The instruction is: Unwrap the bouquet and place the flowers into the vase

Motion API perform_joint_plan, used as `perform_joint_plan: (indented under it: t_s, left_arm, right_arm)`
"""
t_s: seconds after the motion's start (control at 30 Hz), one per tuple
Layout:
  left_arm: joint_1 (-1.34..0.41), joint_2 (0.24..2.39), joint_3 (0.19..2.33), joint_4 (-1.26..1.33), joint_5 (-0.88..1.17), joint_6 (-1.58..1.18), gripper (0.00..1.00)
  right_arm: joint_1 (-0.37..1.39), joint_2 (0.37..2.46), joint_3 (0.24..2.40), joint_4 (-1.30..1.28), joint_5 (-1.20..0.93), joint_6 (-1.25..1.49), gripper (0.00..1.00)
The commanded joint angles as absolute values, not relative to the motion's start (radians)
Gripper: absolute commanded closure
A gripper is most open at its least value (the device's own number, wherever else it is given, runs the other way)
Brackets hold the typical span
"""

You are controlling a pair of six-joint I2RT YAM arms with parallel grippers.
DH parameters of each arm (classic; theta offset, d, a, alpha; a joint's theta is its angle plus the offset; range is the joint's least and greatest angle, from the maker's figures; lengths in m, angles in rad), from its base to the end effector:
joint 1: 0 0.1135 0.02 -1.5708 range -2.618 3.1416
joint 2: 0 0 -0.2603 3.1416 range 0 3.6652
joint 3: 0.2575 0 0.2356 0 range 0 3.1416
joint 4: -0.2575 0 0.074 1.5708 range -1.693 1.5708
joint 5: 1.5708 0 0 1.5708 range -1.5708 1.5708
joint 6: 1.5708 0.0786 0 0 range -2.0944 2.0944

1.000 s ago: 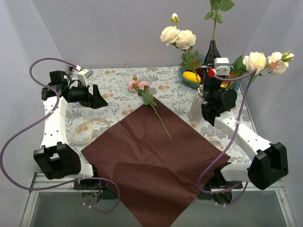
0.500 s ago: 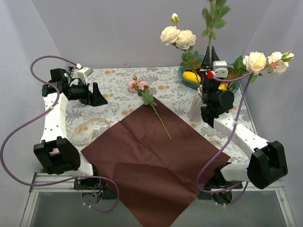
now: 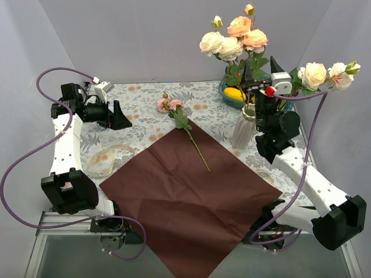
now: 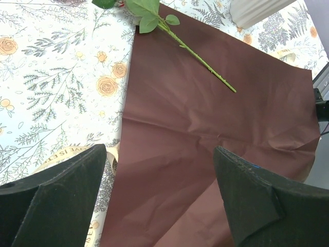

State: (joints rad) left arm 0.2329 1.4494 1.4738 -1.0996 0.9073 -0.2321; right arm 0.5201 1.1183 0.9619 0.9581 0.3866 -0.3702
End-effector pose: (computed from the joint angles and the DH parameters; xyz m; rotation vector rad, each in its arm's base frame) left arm 0.2799 0.0028 0.3297 -0.2659 2.4129 -1.1744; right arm 0.2253 0.0949 0.4769 0.0045 0.8426 -0.0077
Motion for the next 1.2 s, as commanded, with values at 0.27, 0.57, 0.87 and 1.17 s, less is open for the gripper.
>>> perform_joint_plan:
  t_s: [0.27,0.57,0.87,1.17]
  left_arm:
    - [0.236,1.42,1.497,-1.138,0.934,-0.219,0.15]
    - [0.236,1.404,1.45,-1.089,0.939,-0.239,0.15]
    - [0.238,1.407,1.467,-1.106,0.925,-0.218,0.14]
    - [0.236,1.42,1.465,-1.112,0.923,-0.207,0.14]
  right_arm:
    - [0.972,1.399,1.618,0.053,0.431,-0.542,0.05]
    - [0.956,1.621,1.551,-0.112,0.368,-0.159,0.02]
    - [0.836,1.845,1.542,-0.169,0.312,-0.023,0.09]
    - [0.775,1.988,1.506,-0.167,0.222,0.044,0.18]
